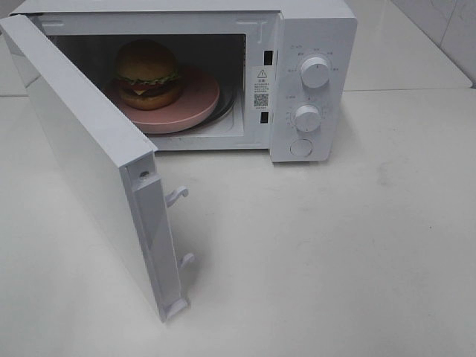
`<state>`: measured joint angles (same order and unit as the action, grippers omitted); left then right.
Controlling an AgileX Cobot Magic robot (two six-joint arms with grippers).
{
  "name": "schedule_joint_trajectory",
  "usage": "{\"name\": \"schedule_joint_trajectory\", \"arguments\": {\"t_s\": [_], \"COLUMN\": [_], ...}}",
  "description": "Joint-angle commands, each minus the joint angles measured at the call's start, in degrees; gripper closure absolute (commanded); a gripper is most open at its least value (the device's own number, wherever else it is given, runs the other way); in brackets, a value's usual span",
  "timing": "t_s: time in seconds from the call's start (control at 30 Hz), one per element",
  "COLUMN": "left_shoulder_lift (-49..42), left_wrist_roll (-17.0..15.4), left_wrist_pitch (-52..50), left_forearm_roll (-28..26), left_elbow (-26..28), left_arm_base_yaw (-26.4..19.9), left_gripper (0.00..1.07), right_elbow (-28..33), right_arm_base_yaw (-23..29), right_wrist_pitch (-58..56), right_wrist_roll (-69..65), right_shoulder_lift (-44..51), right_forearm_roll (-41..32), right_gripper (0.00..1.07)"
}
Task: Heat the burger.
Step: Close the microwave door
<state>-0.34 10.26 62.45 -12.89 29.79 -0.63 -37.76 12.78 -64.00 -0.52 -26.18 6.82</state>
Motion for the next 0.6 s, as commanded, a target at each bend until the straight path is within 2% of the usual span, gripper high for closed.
{"name": "schedule_joint_trajectory", "arguments": {"t_s": [0.03, 0.1, 0.27, 0.6], "left_shoulder_lift": [-1.03, -1.03, -1.03, -1.03], "left_wrist_roll": [-0.11, -0.11, -0.11, -0.11], "left_wrist_pitch": [-0.86, -0.86, -0.86, -0.86], "left_forearm_roll": [-0.29, -0.29, -0.29, -0.29], "left_elbow": [-0.17, -0.17, -0.17, -0.17], "left_arm_base_yaw": [0.29, 0.29, 0.29, 0.29], "left_gripper": [0.09, 0.09, 0.09, 0.09], "right_elbow": [1.6, 3.55, 7.1, 9.22], "right_arm_base_yaw": [-2.35, -5.1, -8.19, -10.71], "right_wrist_pitch": [1.2, 1.83, 3.9, 6.99], "right_wrist_roll": [0.92, 0.92, 0.92, 0.97], "right_shoulder_lift": [3.5, 8.19, 15.07, 24.98], "right_forearm_roll": [-1.38, -3.5, -4.98, -5.04], "right_gripper": [0.31, 0.31, 0.31, 0.31]}}
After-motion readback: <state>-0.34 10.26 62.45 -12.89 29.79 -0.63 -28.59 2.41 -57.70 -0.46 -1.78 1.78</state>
